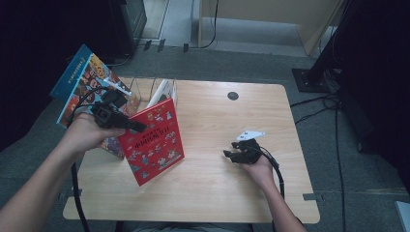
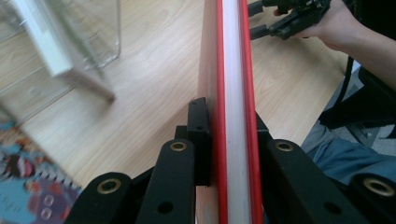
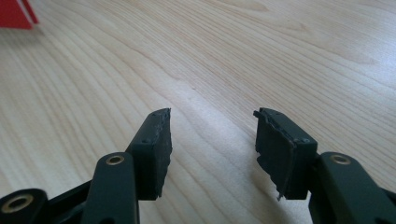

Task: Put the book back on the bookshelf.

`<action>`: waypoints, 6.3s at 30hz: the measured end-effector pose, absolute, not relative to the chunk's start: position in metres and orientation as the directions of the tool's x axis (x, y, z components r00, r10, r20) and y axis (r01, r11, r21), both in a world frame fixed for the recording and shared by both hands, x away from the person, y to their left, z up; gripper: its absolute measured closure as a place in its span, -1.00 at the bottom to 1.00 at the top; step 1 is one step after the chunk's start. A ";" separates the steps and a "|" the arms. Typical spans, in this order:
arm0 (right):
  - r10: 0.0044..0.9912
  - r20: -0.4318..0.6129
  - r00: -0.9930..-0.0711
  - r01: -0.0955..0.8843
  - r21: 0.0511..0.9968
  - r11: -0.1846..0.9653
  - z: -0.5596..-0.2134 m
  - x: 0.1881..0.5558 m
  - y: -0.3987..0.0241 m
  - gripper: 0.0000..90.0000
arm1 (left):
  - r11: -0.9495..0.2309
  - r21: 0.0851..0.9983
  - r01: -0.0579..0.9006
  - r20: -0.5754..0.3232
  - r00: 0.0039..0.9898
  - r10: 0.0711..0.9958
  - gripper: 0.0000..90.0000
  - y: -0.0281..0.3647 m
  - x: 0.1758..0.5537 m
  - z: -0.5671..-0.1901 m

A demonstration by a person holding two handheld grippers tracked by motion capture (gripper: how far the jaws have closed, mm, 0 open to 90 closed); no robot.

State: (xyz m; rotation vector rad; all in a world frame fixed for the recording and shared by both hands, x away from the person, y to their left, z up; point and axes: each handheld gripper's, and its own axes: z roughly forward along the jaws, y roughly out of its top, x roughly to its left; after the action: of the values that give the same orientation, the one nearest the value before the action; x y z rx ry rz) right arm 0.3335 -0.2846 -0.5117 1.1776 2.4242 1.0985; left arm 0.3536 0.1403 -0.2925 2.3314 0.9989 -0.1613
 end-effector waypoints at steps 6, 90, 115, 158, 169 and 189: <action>0.769 0.069 -0.636 0.562 0.724 0.400 -0.517 0.337 -0.284 0.02 | -0.485 0.477 0.733 -0.345 0.664 0.664 0.77 0.164 0.348 -0.292; 0.785 0.026 -0.618 0.526 0.757 0.389 -0.524 0.337 -0.279 -0.30 | -0.188 0.371 0.909 -0.316 0.314 0.896 0.66 0.200 0.454 -0.302; 0.793 0.029 -0.608 0.533 0.756 0.380 -0.524 0.335 -0.278 -0.30 | -0.056 0.395 0.917 -0.341 0.202 0.918 0.77 0.203 0.484 -0.303; 0.801 0.025 -0.599 0.534 0.757 0.376 -0.524 0.325 -0.284 -0.30 | 0.038 0.504 0.863 -0.428 0.211 0.879 0.01 0.240 0.454 -0.267; 0.798 0.027 -0.602 0.535 0.755 0.379 -0.524 0.324 -0.285 -0.35 | -0.052 0.525 0.849 -0.418 0.311 0.853 -0.07 0.209 0.416 -0.271; 0.793 0.027 -0.609 0.537 0.750 0.386 -0.524 0.324 -0.284 -0.44 | -0.175 0.523 0.834 -0.418 0.430 0.800 -0.13 0.160 0.357 -0.360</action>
State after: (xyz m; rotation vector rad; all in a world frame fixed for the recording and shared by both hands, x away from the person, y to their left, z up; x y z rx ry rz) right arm 0.3241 -0.2839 -0.5243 1.1584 2.3141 1.0643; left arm 0.3569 0.1601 -0.3601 1.9769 1.3769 -0.0612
